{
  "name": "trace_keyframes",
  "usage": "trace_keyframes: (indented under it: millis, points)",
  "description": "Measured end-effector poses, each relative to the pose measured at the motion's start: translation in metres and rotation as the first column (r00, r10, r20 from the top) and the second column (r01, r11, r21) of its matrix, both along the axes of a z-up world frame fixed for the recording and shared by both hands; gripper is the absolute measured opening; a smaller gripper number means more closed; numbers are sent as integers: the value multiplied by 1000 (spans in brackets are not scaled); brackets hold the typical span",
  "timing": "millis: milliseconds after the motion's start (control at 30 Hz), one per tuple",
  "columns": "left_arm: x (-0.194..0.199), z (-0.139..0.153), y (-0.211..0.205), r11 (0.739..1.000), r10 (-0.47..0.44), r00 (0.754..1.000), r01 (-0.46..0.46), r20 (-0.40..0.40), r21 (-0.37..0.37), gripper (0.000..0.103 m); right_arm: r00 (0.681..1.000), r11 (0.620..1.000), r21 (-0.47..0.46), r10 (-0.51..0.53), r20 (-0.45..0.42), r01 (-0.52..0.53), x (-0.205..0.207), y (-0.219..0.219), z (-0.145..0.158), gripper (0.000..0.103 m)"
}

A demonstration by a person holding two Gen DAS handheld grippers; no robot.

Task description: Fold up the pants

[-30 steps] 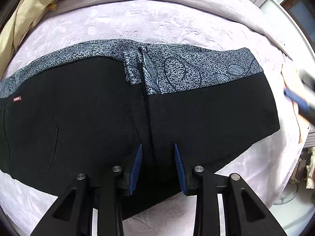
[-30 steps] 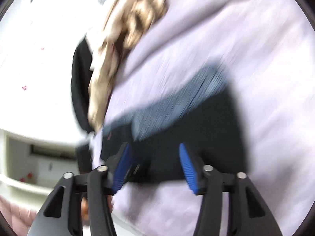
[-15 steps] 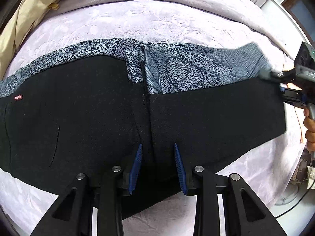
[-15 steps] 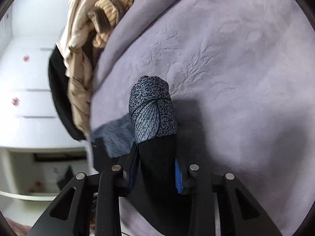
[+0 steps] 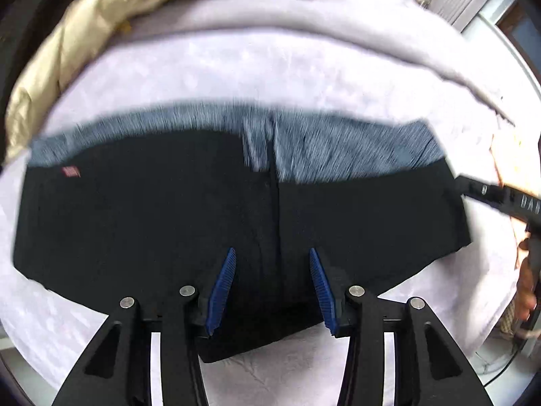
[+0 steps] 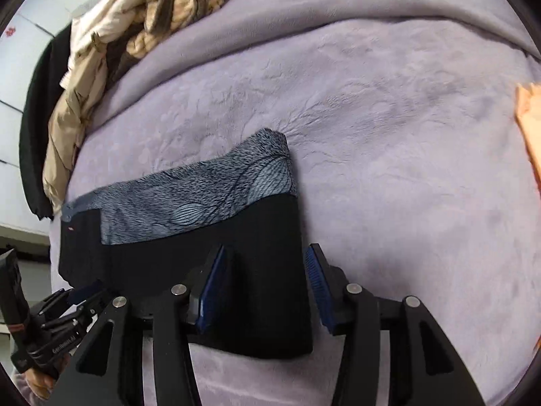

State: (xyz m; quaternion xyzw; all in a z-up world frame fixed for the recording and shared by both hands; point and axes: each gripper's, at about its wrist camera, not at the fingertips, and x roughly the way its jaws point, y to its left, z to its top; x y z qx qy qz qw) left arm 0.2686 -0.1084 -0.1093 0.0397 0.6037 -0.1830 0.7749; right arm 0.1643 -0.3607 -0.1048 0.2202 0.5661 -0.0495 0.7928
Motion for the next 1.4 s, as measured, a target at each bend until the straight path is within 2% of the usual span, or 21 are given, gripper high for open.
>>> trace_keyframes:
  millis: [67,100,133,233,333,367,433,467,500,533,633,800,967,1400]
  points:
    - [7,14,-9,1000,-16,999,17,36,-18,49,999,1000,-10,-15,40,16,-9,1,11,47]
    - [11,16,-15,999,-24,999,25,43,-20,59,998,1000,-21,-16,55,17,-11,4,15,40]
    - [18,17,-25,999,-30,998,32,61,-23,63,998,999,-31,-13,63,15,-12,8,17,37]
    - [35,4,-50,998,-63,996,63,67,8,65,999,1000,-15,3,49,-2,-1,21,7,37]
    - [48,-39,-62,991,-44,999,44,-4,124,65,999,999,10,33,6,-33,8,34,-17,37]
    - [49,-48,-60,992,-38,999,41,-20,121,65,999,999,8,43,-6,-43,8,39,-23,37]
    - [44,-49,-55,993,-57,998,56,4,106,65,999,999,3,44,-3,-44,1,47,-27,37]
    - [40,-48,-55,988,-74,997,72,11,135,66,999,999,12,49,3,-49,0,51,-27,37]
    - [37,-48,-53,985,-79,997,76,12,152,72,999,999,15,51,6,-51,-1,53,-27,37]
    - [36,-49,-50,985,-70,998,69,1,156,73,999,998,18,53,9,-53,-3,55,-26,37]
    - [37,-52,-34,995,-10,999,14,-48,99,73,999,998,27,51,9,-52,-6,57,-26,37]
    - [32,-52,-37,991,-19,999,23,-32,134,73,998,998,31,55,-8,-55,-5,60,-25,37]
    - [31,-50,-39,992,-4,998,11,-57,123,73,997,997,21,69,-38,-68,-7,66,-22,37]
    - [-14,-33,-3,991,-19,997,30,-79,129,73,995,999,2,46,-89,-46,-7,80,-19,45]
